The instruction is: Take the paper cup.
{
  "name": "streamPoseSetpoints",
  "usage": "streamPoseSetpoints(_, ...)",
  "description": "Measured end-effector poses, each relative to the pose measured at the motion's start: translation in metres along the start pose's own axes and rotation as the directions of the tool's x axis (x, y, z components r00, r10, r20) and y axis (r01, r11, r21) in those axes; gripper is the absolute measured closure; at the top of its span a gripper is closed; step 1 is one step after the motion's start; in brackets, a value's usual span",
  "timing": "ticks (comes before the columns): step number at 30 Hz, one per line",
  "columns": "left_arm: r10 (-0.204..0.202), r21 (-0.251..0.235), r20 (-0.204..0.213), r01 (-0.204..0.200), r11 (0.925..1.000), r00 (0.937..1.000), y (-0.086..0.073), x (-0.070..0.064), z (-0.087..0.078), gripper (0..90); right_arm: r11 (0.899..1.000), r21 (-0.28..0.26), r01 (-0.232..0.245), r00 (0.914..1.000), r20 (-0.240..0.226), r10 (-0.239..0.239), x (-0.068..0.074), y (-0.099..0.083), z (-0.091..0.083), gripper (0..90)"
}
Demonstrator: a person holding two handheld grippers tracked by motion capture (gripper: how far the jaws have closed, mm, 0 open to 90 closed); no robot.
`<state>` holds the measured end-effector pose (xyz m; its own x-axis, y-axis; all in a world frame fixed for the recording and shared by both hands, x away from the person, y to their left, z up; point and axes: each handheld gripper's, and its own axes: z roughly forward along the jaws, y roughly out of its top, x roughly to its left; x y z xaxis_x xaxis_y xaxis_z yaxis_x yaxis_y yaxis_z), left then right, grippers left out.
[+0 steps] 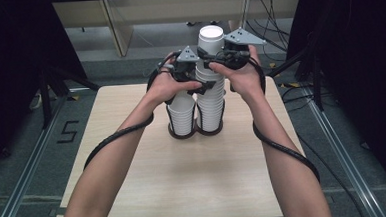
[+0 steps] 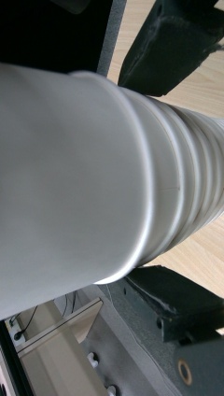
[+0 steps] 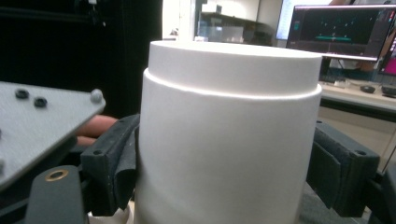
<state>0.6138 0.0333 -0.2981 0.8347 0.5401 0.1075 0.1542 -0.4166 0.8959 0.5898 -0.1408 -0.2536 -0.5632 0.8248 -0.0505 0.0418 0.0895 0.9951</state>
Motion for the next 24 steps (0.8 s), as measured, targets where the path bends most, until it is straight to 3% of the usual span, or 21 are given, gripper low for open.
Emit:
streamPoseSetpoints(15, 0.006, 0.006, -0.005, -0.006, 1.0, 1.0, 0.0, 0.0, -0.001, 9.7, 0.995, -0.099, -0.008, 0.9998, 0.018, 0.01, -0.002, 0.022, -0.007, 20.3)
streamPoseSetpoints(24, -0.001, 0.0, -0.007, 0.001, 1.0, 1.0, 0.0, 0.0, -0.001, 9.8, 0.993, -0.122, 0.0, 0.9998, 0.021, 0.002, -0.003, 0.031, -0.012, 20.5)
